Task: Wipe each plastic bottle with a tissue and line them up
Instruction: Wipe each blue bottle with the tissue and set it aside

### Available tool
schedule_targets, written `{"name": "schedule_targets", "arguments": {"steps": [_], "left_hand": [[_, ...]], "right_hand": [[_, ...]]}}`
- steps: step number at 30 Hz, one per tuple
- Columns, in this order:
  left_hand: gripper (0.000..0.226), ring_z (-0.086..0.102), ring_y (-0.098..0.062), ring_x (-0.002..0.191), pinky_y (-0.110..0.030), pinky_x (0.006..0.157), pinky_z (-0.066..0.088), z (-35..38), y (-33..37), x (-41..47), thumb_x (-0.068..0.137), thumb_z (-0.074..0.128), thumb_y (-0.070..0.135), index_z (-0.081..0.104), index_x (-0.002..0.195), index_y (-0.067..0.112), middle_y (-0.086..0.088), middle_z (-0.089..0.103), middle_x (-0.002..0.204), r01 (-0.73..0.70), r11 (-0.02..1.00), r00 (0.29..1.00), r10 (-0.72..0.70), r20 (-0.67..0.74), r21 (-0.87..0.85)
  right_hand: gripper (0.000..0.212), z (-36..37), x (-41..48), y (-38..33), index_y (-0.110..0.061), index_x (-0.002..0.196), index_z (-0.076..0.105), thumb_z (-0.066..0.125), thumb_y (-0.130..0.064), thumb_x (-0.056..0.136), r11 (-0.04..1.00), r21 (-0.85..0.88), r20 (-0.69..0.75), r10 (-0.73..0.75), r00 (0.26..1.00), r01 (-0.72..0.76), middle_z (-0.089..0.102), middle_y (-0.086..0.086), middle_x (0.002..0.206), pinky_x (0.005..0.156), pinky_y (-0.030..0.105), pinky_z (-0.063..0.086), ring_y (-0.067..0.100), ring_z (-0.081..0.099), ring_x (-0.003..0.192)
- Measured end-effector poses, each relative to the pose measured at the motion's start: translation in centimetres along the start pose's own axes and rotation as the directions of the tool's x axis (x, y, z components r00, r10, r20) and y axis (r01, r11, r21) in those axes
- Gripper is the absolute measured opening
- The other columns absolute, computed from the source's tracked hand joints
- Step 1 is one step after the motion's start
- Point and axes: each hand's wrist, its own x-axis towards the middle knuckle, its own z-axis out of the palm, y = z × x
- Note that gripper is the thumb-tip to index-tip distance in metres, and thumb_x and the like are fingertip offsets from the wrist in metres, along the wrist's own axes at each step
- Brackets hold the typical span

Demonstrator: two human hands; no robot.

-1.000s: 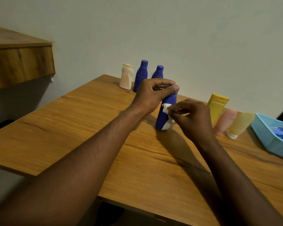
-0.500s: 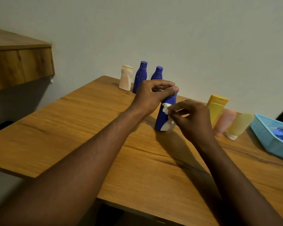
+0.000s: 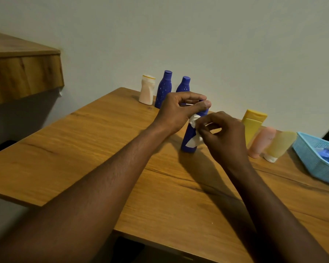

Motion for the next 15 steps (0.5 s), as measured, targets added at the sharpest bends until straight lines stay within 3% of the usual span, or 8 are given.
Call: {"name": "schedule_targets", "arguments": {"steps": [4, 7, 11, 15], "left_hand": [[0.029, 0.072, -0.007, 0.1, -0.026, 0.085, 0.062, -0.1, -0.1, 0.0, 0.089, 0.081, 0.022, 0.077, 0.117, 0.014, 0.01, 0.076, 0.104, 0.008, 0.999, 1.0, -0.008, -0.001, -0.041], [0.028, 0.071, -0.002, 0.095, -0.026, 0.085, 0.061, 0.0, 0.0, 0.0, 0.089, 0.081, 0.023, 0.077, 0.116, 0.015, 0.014, 0.075, 0.101, 0.001, 1.0, 1.0, -0.001, 0.0, -0.024], [0.025, 0.071, 0.0, 0.094, -0.028, 0.087, 0.062, 0.0, 0.0, 0.0, 0.089, 0.081, 0.023, 0.077, 0.113, 0.017, 0.016, 0.075, 0.1, -0.005, 1.0, 1.0, 0.005, 0.011, -0.023], [0.024, 0.071, -0.002, 0.097, -0.027, 0.087, 0.061, -0.1, 0.1, 0.0, 0.09, 0.08, 0.021, 0.077, 0.113, 0.014, 0.014, 0.075, 0.101, -0.042, 0.999, 0.999, 0.043, 0.029, -0.012]], "right_hand": [[0.012, 0.2, 0.1, 0.8, -0.024, 0.091, 0.075, 0.076, -0.016, 0.083, 0.992, -0.106, 0.208, 0.082, 0.975, -0.061, 0.069, -0.009, 0.099, 0.076, 0.038, 0.059, 0.007, 0.064, 0.084], [0.011, 0.3, 0.1, 1.1, -0.024, 0.086, 0.075, 0.078, -0.017, 0.079, 0.985, -0.151, 0.307, 0.123, 0.944, -0.079, 0.068, -0.01, 0.092, 0.076, 0.042, 0.059, 0.006, 0.064, 0.082], [0.013, -0.2, 0.3, 1.3, -0.028, 0.079, 0.07, 0.078, -0.018, 0.08, 0.983, -0.16, 0.263, 0.133, 0.956, -0.092, 0.066, -0.013, 0.086, 0.073, 0.038, 0.058, 0.008, 0.063, 0.082], [0.011, -0.7, 0.6, 1.7, -0.021, 0.085, 0.068, 0.071, -0.011, 0.087, 0.994, -0.035, 0.039, 0.109, 0.993, -0.107, 0.066, -0.009, 0.087, 0.071, 0.03, 0.057, 0.009, 0.064, 0.086]]}}
